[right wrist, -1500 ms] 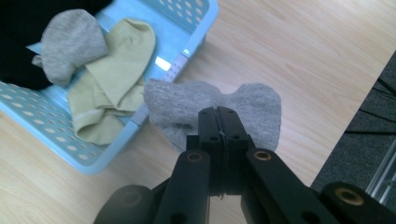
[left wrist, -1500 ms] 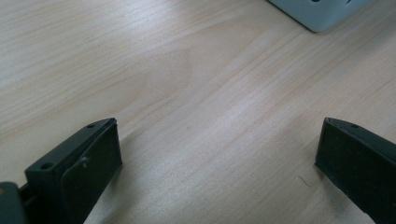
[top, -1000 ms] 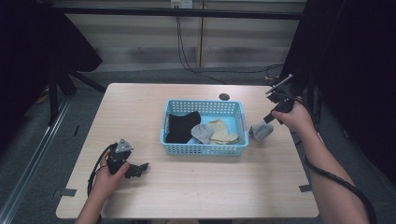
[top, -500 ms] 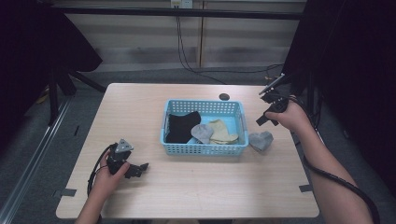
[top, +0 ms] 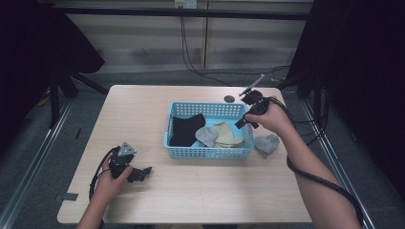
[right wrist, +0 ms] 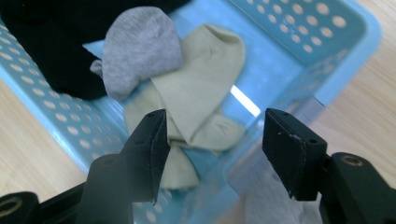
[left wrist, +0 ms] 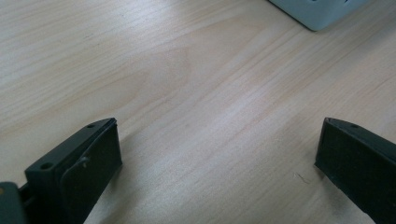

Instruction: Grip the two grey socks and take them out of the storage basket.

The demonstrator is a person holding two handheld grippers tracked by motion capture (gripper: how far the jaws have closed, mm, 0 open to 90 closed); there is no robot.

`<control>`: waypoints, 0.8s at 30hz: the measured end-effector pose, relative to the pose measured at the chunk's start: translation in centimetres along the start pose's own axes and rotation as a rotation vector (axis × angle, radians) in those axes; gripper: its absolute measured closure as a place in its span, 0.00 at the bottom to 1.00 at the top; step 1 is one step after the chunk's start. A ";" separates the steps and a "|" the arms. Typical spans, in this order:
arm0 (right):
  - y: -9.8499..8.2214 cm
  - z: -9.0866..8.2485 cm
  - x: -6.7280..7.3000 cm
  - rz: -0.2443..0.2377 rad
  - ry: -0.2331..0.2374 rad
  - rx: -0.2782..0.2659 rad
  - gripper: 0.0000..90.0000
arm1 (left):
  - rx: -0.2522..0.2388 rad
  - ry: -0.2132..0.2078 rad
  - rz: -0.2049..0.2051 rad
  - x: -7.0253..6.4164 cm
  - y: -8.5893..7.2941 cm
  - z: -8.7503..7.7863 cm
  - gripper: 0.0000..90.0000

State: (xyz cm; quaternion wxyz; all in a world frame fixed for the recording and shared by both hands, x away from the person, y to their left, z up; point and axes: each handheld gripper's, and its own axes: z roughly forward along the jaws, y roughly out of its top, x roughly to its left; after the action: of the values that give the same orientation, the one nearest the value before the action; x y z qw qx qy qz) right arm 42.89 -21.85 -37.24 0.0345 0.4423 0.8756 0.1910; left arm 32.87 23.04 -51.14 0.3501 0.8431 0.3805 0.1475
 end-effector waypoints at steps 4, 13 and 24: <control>0.8 1.3 1.1 -0.015 0.020 -0.021 0.43 | -0.001 0.000 0.000 0.0 0.0 0.0 0.00; 2.4 4.0 3.8 -0.042 0.048 -0.017 0.43 | -0.001 -0.001 0.000 0.0 0.0 0.0 0.00; 3.0 7.6 5.7 -0.035 0.090 0.019 0.42 | 0.007 -0.005 0.005 0.0 0.0 -0.1 0.00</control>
State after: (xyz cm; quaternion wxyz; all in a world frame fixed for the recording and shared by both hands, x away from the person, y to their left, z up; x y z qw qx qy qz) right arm 43.48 -13.44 -42.52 -0.0057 0.4181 0.8857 0.2020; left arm 32.85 23.09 -51.11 0.3478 0.8457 0.3779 0.1453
